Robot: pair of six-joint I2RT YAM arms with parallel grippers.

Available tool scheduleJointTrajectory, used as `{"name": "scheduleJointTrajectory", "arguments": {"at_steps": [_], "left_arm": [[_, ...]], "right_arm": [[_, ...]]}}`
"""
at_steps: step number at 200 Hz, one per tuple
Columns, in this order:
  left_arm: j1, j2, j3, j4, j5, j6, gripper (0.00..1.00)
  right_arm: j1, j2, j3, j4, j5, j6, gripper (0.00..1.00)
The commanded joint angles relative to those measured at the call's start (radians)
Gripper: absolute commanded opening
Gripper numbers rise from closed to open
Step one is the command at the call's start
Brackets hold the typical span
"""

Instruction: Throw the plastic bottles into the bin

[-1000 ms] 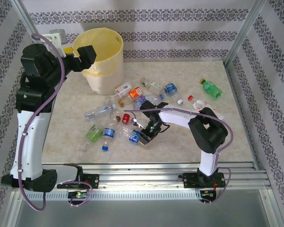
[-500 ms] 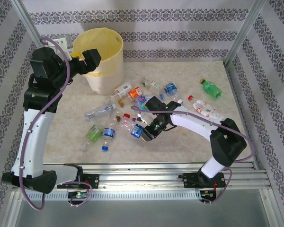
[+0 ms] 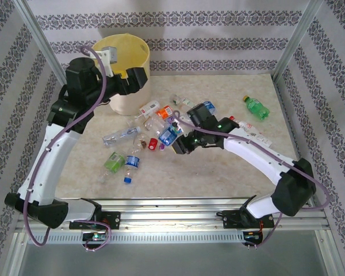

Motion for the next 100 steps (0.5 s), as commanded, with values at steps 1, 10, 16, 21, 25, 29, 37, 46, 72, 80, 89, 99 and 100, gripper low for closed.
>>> {"name": "scheduleJointTrajectory", "arguments": {"at_steps": [1, 10, 16, 21, 25, 29, 37, 46, 72, 80, 89, 99, 100], "left_arm": [[-0.054, 0.023, -0.012, 0.003, 0.023, -0.055, 1.0], [-0.078, 0.033, -0.014, 0.01, 0.014, -0.057, 1.0], [-0.093, 0.038, -0.018, 0.019, 0.012, -0.064, 1.0], [-0.102, 0.043, -0.02, 0.027, 0.013, -0.07, 1.0], [-0.109, 0.048, -0.024, 0.031, 0.013, -0.075, 1.0], [-0.116, 0.052, -0.026, 0.036, 0.013, -0.08, 1.0], [-0.128, 0.06, -0.03, 0.041, 0.012, -0.089, 1.0], [-0.136, 0.069, -0.033, 0.042, 0.01, -0.101, 1.0], [-0.158, 0.084, -0.04, 0.055, 0.008, -0.125, 1.0], [-0.164, 0.089, -0.043, 0.061, 0.01, -0.13, 1.0], [-0.169, 0.09, -0.048, 0.067, 0.009, -0.134, 1.0], [-0.173, 0.091, -0.055, 0.072, 0.009, -0.14, 1.0], [-0.174, 0.091, -0.056, 0.073, 0.009, -0.14, 1.0]], "right_arm": [[-0.018, -0.039, 0.048, 0.059, 0.008, 0.052, 0.12], [-0.026, -0.044, 0.057, 0.066, 0.003, 0.059, 0.12], [-0.03, -0.05, 0.06, 0.073, 0.001, 0.067, 0.12], [-0.033, -0.053, 0.063, 0.078, -0.003, 0.073, 0.11], [-0.036, -0.056, 0.064, 0.082, -0.005, 0.078, 0.11], [-0.04, -0.059, 0.065, 0.087, -0.008, 0.084, 0.11], [-0.042, -0.067, 0.064, 0.1, -0.011, 0.092, 0.11], [-0.045, -0.076, 0.061, 0.113, -0.015, 0.102, 0.11], [-0.052, -0.098, 0.054, 0.137, -0.02, 0.127, 0.1], [-0.055, -0.103, 0.053, 0.141, -0.022, 0.13, 0.1], [-0.055, -0.108, 0.049, 0.143, -0.024, 0.136, 0.1], [-0.057, -0.114, 0.045, 0.147, -0.025, 0.139, 0.1], [-0.058, -0.114, 0.045, 0.147, -0.025, 0.139, 0.1]]}}
